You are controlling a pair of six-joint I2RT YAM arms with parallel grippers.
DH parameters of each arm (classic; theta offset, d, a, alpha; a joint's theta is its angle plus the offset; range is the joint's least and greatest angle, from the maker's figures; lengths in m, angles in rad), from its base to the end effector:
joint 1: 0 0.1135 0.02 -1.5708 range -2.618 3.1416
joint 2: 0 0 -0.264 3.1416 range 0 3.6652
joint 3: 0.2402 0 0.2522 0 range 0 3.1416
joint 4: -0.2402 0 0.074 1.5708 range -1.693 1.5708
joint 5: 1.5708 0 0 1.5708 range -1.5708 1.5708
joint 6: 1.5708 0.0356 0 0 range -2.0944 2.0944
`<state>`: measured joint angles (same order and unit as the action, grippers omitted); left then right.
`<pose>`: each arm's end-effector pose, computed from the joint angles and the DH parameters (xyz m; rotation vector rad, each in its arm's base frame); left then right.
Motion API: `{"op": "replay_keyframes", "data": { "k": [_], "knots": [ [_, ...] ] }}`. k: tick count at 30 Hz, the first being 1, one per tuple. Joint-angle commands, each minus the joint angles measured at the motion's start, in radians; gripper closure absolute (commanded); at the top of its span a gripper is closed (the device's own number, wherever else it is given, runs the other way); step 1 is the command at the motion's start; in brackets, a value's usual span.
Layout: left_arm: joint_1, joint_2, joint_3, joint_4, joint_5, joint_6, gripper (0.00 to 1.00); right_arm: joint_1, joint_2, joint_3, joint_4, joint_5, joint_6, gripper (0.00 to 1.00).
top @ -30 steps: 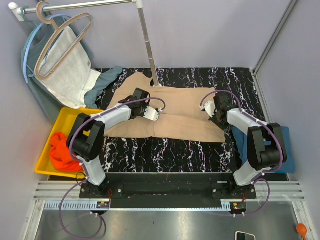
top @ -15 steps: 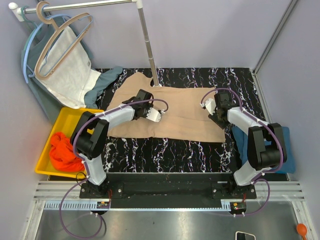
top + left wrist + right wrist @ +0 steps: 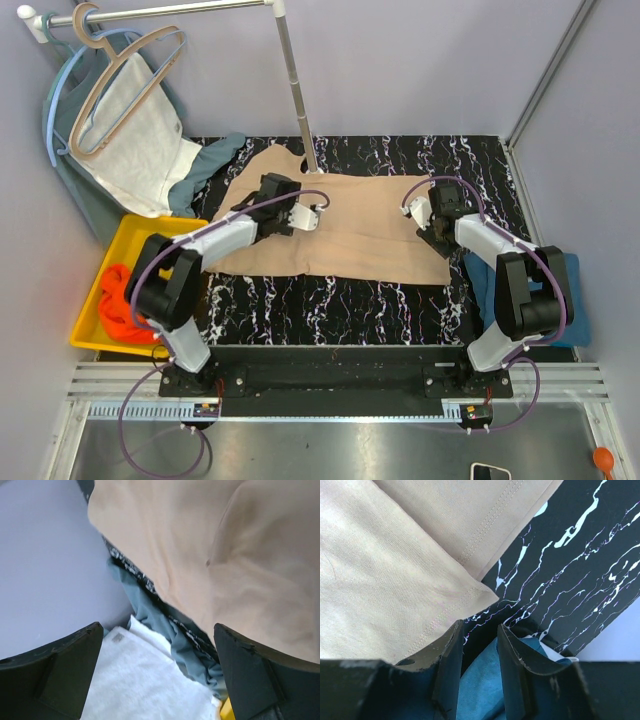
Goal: Fold and stack the t-shirts
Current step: Fold the tshirt
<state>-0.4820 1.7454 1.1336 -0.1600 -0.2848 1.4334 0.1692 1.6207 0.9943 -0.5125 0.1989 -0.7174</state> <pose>0.3399 -0.1665 0.2065 1.9123 1.5261 0.7834 0.3091 0.0457 0.1833 -1.1243 2.5082 -0.4271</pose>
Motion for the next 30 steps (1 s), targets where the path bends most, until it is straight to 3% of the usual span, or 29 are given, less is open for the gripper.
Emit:
{"op": "replay_keyframes", "data": {
  "k": [1, 9, 15, 30],
  "knots": [
    [0.022, -0.17, -0.044, -0.036, 0.015, -0.083, 0.01, -0.005, -0.03, 0.003, 0.023, -0.003, 0.013, 0.6],
    [0.022, -0.384, -0.251, -0.156, 0.09, -0.166, 0.01, -0.005, -0.058, 0.047, -0.004, -0.091, 0.061, 0.57],
    [0.022, -0.458, -0.363, -0.174, 0.124, -0.214, 0.01, -0.004, -0.045, 0.07, -0.027, -0.138, 0.073, 0.56],
    [0.029, -0.288, -0.383, -0.096, 0.138, -0.238, 0.01, 0.001, 0.057, 0.089, -0.018, -0.176, 0.055, 0.56]
  ]
}}
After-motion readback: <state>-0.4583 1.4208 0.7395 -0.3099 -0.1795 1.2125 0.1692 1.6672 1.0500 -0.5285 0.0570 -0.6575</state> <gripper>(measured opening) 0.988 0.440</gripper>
